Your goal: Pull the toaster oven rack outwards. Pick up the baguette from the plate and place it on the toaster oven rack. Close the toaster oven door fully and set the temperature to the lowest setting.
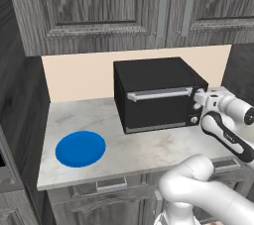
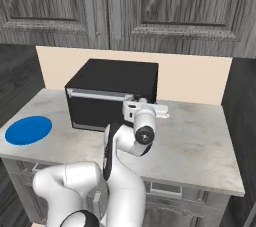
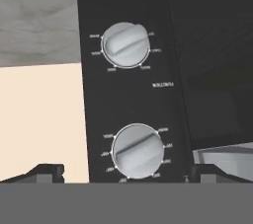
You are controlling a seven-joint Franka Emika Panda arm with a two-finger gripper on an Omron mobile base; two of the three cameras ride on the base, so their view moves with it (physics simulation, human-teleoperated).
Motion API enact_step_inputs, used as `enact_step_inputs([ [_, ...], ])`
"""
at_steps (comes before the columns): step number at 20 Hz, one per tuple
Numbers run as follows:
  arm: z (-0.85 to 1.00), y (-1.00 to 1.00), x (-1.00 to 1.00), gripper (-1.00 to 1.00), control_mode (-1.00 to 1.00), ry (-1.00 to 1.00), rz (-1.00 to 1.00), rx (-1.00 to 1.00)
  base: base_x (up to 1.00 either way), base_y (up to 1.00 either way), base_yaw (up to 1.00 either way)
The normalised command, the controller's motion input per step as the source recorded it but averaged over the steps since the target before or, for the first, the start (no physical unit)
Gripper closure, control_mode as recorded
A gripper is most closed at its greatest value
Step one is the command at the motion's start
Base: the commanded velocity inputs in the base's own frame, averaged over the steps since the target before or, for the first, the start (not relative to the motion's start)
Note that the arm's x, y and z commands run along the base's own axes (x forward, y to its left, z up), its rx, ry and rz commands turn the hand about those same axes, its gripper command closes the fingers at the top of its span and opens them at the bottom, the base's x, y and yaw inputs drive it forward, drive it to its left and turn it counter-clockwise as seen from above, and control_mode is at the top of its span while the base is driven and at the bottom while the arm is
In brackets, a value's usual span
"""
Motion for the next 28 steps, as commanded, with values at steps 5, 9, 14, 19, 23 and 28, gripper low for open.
enact_step_inputs([
  [5,-0.12,0.01,0.11,-1.0,-1.0,0.0,0.0,0.0,0.0,0.0,0.0],
  [9,-0.19,0.0,0.0,-1.0,-1.0,0.0,0.0,0.0,0.0,0.0,0.0],
  [14,-0.06,0.0,0.0,-1.0,-1.0,-0.01,0.0,0.0,0.0,0.0,0.0],
  [19,0.0,0.0,0.01,-1.0,-1.0,0.0,0.0,0.0,0.0,0.0,0.0],
  [23,0.11,0.02,0.0,-1.0,-1.0,0.0,0.0,0.0,0.0,0.0,0.0],
  [28,0.28,0.0,0.0,-1.0,-1.0,0.0,0.0,0.0,0.0,0.0,0.0],
])
